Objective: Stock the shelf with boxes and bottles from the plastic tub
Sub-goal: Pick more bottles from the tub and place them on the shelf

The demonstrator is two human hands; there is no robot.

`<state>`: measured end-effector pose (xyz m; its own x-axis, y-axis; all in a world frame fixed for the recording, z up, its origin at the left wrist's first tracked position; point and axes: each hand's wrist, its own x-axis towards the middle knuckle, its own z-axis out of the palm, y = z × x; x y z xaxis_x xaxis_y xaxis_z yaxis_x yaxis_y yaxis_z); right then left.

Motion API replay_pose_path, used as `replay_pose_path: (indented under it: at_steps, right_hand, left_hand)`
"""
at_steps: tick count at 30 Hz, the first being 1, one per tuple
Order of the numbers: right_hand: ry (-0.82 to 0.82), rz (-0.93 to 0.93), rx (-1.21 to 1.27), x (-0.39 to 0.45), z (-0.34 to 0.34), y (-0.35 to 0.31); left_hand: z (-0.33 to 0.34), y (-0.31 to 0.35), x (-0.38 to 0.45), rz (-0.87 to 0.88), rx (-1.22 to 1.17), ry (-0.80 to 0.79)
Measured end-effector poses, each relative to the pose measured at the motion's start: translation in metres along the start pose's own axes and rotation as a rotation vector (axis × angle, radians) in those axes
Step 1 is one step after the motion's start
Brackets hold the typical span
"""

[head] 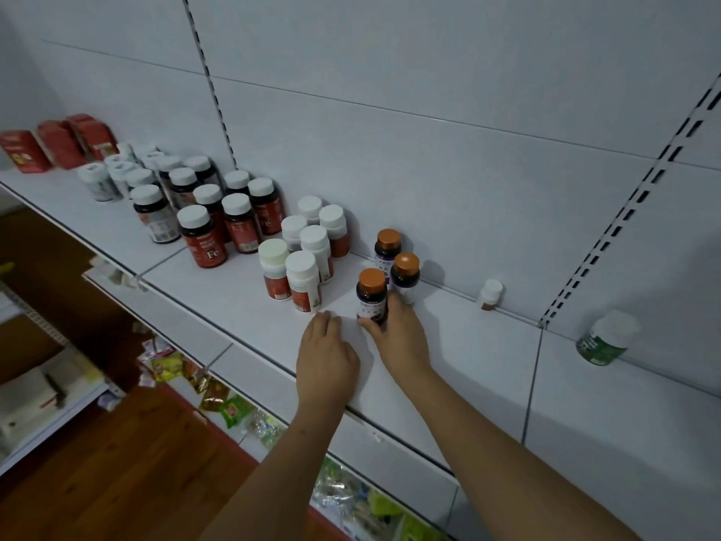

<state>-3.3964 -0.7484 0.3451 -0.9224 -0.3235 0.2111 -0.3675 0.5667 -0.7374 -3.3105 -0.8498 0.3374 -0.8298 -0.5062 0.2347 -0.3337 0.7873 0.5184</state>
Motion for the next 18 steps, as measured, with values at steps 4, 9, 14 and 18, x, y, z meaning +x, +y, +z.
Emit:
replay_pose_path:
  at_steps: [4, 9, 14, 18]
  right_hand:
    - [0.059, 0.037, -0.040, 0.012, 0.005, -0.004]
    - [0.047, 0.076, -0.025, 0.004, -0.002, -0.001]
    - [0.090, 0.106, -0.057, -0.048, -0.043, 0.017]
    - [0.164, 0.080, -0.075, -0.095, -0.111, 0.029]
  left_hand:
    - [-0.002, 0.002, 0.000, -0.017, 0.004, -0.023]
    - [-0.002, 0.002, 0.000, -0.012, 0.004, -0.046]
    - [-0.002, 0.002, -0.010, 0.040, 0.060, -0.077]
    - [-0.004, 0.037, -0.059, 0.188, -0.105, -0.145]
